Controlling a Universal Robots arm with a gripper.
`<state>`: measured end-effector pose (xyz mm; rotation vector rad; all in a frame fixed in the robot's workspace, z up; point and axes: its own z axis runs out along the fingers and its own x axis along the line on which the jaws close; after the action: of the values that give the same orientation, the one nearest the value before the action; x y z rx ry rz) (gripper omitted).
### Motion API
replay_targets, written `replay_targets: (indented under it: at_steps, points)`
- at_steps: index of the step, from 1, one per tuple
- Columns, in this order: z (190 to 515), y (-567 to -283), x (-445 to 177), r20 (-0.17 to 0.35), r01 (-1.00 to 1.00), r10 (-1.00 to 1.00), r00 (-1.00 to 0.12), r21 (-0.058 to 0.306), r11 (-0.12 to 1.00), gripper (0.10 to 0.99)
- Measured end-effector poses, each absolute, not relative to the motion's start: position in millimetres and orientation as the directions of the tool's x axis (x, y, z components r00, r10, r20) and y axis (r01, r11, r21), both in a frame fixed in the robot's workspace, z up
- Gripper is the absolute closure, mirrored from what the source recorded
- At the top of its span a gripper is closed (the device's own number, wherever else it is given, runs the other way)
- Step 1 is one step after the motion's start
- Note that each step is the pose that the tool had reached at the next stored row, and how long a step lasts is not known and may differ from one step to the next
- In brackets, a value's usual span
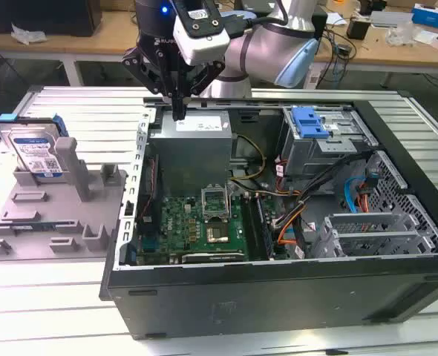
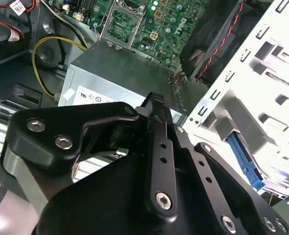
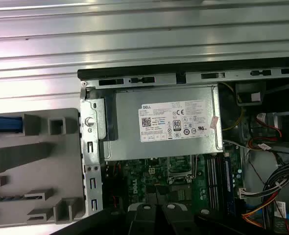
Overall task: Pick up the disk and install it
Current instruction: 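Reach for the disk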
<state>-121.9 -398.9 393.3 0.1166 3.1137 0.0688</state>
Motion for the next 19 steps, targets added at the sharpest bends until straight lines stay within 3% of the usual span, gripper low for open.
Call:
replay_targets:
  at_steps: [14, 19]
  points:
    - [393, -399, -123, -0.023, 0.074, 0.075, -0.997, 0.045, 0.996, 0.980]
    - [393, -387, -149, -0.023, 0.074, 0.075, -0.997, 0.045, 0.996, 0.980]
